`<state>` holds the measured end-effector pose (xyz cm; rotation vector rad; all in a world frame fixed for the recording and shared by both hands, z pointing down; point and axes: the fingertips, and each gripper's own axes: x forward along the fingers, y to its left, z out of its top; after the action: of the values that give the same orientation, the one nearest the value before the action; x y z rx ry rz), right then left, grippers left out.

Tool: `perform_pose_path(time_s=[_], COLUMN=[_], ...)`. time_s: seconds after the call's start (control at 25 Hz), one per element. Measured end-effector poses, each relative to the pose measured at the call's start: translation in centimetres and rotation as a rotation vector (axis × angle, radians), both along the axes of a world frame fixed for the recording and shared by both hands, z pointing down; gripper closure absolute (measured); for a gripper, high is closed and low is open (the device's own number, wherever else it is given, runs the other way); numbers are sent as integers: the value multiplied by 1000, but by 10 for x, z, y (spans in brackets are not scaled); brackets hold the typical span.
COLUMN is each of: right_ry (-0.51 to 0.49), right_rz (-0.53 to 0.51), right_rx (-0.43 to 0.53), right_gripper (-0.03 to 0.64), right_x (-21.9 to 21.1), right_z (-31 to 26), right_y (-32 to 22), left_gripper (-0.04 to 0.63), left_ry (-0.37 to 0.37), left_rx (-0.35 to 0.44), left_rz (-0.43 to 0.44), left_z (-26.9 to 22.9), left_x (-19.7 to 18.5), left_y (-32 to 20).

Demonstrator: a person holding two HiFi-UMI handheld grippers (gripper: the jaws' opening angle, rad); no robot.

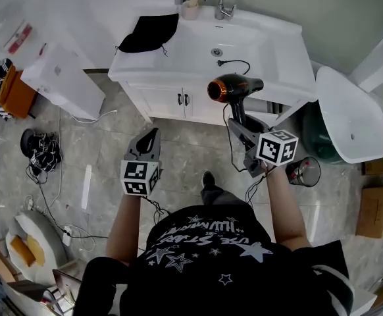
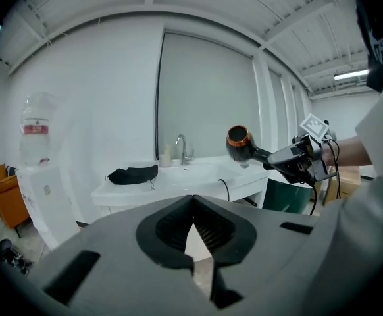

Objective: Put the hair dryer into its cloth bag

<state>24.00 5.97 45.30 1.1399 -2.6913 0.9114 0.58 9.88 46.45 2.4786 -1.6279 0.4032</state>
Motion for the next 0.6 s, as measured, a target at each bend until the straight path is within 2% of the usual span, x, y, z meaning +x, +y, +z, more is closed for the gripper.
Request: perform_pose_path(time_s=[0.36, 0.6], right_ry=[-3, -15], right_rz=[-143, -229], right_rx=[6, 19], right_gripper=[410, 410], right_x=[-12, -28], right_z=[-2, -1], right_y=[-79, -111], left_gripper=[583, 583], left_ry=[-7, 15], left_rx=[30, 62], left_rz=[-87, -144], left_z=[-15, -24], left_x=[10, 2], left_y=[-74, -94])
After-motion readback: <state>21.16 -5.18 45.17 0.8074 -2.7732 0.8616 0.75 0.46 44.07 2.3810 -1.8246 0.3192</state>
